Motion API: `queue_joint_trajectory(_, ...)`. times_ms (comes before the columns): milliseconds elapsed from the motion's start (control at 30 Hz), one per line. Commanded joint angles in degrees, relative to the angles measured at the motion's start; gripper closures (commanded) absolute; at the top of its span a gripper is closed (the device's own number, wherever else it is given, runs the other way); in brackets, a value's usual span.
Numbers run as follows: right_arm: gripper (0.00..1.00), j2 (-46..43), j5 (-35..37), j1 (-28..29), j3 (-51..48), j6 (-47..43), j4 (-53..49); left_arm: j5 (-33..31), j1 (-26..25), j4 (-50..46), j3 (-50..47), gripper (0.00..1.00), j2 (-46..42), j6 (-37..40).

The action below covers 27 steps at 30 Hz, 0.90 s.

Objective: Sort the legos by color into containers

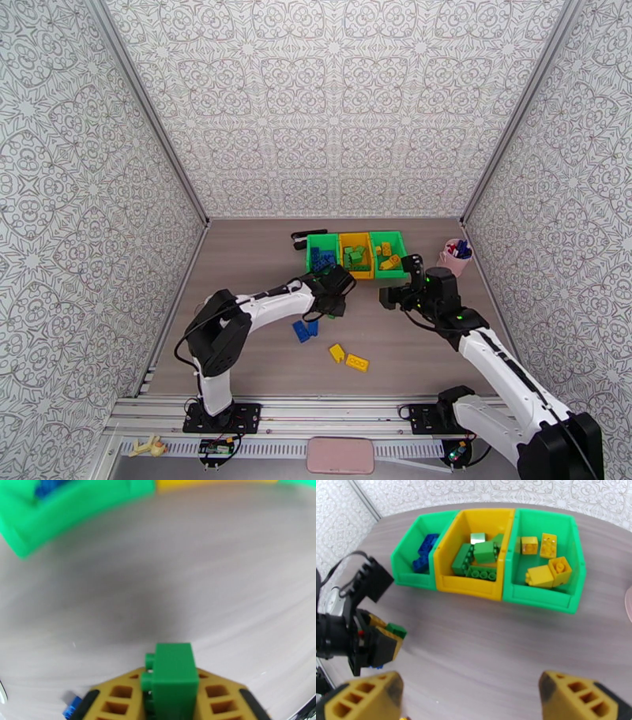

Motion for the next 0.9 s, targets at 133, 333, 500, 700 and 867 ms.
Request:
queue_joint_trajectory(133,0.06,-2.70,-0.23,0.45,-0.70,0.64,0.49,-2.84,1.41,16.09,4.46,0.83,-0.13,4.70)
queue_joint_trajectory(333,0.06,-1.94,-0.41,0.45,-0.52,0.68,1.00,-2.04,4.06,19.37,14.39,0.83,7.40,6.85)
queue_joint_trajectory(500,0.06,-2.18,-0.37,0.40,-0.59,0.90,0.87,-1.29,6.18,20.53,23.31,0.83,15.02,8.64)
queue_joint_trajectory(700,0.06,-2.43,-0.58,0.42,-0.84,1.17,0.68,-0.22,7.98,18.99,34.89,0.83,25.07,10.44)
queue_joint_trajectory(867,0.06,-3.00,-0.24,0.40,-0.89,1.08,-0.07,0.20,8.23,16.67,41.76,0.80,30.06,10.83)
